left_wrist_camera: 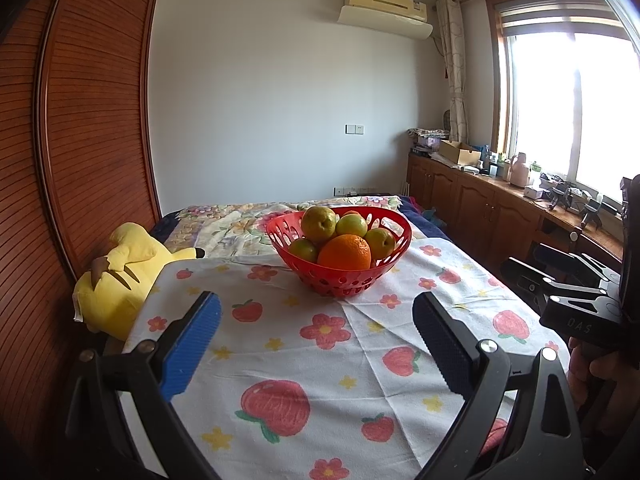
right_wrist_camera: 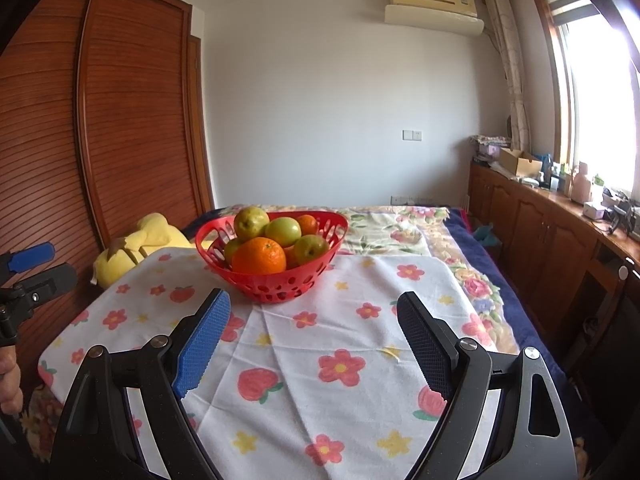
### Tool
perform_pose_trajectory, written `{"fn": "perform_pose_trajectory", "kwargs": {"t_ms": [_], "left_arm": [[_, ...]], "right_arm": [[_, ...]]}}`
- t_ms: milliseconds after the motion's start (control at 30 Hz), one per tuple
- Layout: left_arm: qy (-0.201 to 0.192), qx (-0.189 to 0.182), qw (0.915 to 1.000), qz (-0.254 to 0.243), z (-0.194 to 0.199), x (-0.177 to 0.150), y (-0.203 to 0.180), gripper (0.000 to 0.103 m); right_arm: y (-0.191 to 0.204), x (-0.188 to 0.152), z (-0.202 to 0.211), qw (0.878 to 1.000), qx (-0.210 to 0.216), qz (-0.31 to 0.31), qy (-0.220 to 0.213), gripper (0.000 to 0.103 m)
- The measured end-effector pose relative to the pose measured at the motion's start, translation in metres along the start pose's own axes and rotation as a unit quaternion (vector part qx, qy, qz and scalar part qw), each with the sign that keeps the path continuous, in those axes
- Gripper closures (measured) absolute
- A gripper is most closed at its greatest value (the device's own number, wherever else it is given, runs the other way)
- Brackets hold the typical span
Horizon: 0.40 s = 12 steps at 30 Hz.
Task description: Organize fruits
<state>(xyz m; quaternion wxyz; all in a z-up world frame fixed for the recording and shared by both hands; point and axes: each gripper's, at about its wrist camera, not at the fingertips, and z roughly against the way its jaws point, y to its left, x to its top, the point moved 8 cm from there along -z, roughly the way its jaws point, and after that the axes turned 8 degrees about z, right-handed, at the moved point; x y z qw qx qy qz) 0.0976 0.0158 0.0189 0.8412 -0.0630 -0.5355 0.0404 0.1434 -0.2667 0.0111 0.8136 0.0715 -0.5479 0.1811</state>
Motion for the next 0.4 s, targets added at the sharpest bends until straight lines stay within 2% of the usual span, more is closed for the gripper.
{"fn": "perform_pose_trajectory", "kwargs": {"t_ms": [400], "left_arm": [[-0.001,0.001,1.0000,0.001,-0.0002,-0.0008,0.0012,0.006]], "right_arm": [[0.0000,-0.0001,-0.0004,1.000,-0.001,0.001,0.000,0.016]]}}
